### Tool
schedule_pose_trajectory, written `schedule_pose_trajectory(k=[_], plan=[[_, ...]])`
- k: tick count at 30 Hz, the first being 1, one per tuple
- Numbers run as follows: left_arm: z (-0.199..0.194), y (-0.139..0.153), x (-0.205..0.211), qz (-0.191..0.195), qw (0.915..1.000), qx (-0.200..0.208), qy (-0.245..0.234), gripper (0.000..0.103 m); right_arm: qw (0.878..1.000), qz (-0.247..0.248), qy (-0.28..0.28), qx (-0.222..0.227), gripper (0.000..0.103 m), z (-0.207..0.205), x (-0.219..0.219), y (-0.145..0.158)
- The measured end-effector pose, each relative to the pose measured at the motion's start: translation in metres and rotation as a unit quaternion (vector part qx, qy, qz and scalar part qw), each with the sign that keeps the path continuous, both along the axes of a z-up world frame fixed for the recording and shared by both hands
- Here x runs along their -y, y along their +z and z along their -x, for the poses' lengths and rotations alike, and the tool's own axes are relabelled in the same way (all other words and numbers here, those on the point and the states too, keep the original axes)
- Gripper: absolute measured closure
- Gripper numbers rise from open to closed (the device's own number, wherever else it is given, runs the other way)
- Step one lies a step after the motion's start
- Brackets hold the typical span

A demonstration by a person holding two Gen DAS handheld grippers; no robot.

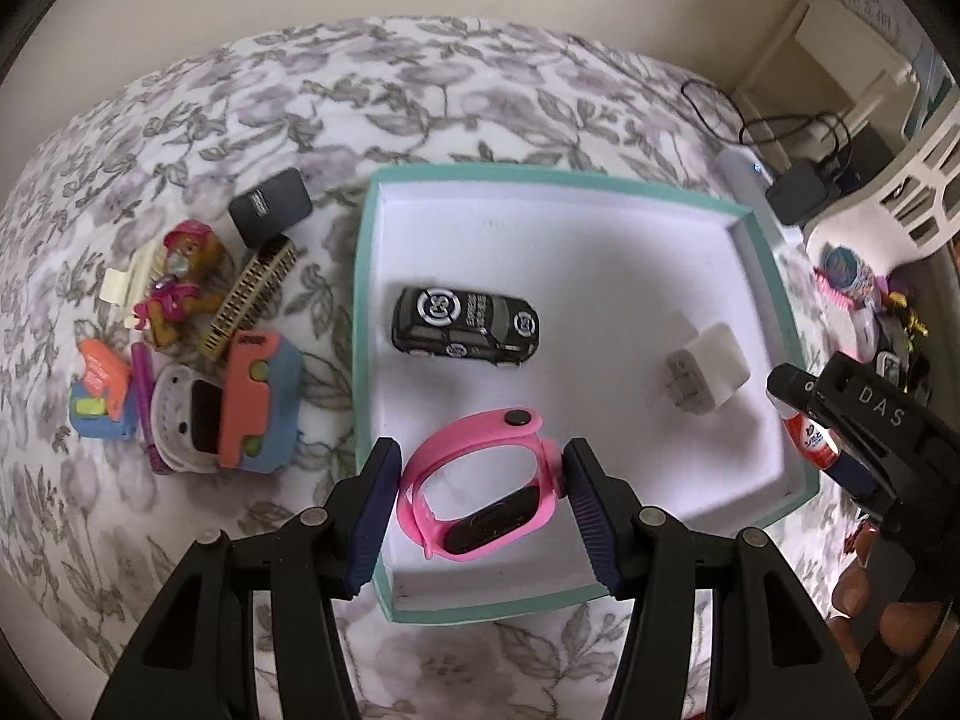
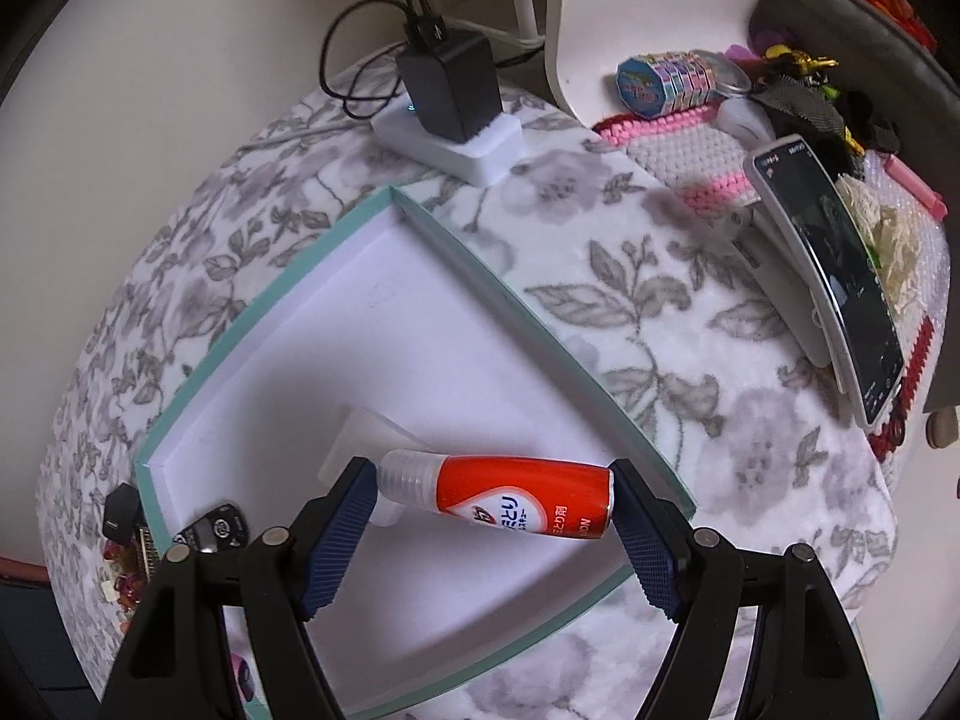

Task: Organize rigid objects
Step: 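Carry the pink band with the left gripper into the tray while the right carries the glue stick there, then open the left gripper dropping the band while the right gripper releases the glue stick in the tray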

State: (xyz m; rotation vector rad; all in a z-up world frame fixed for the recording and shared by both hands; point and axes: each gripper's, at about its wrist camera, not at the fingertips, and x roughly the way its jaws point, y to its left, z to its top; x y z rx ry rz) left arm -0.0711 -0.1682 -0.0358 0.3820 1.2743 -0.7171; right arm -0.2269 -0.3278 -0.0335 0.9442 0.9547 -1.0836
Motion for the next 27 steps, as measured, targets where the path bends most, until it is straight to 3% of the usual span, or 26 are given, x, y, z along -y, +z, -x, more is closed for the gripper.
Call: schedule_pose_trajectory(k=[15, 23, 27], plan=[[0.003, -0.036, 0.006, -0.049, 0.9987, -0.01, -0.008, 0.045, 0.998, -0.054, 0.014, -0.038, 0.022, -0.005, 0.0, -0.041], [0.005, -0.053, 0.012, -0.057, 0.998, -0.026, -0.006, 0.045, 0.998, -0.05, 0.017, -0.043, 0.022, -0.003, -0.001, -0.042], [0.009, -0.055, 0.014, -0.062, 0.9979, -0.014, -0.013, 0.045, 0.997, -0.05, 0.02, -0.047, 0.021, -0.006, 0.0, -0.042]])
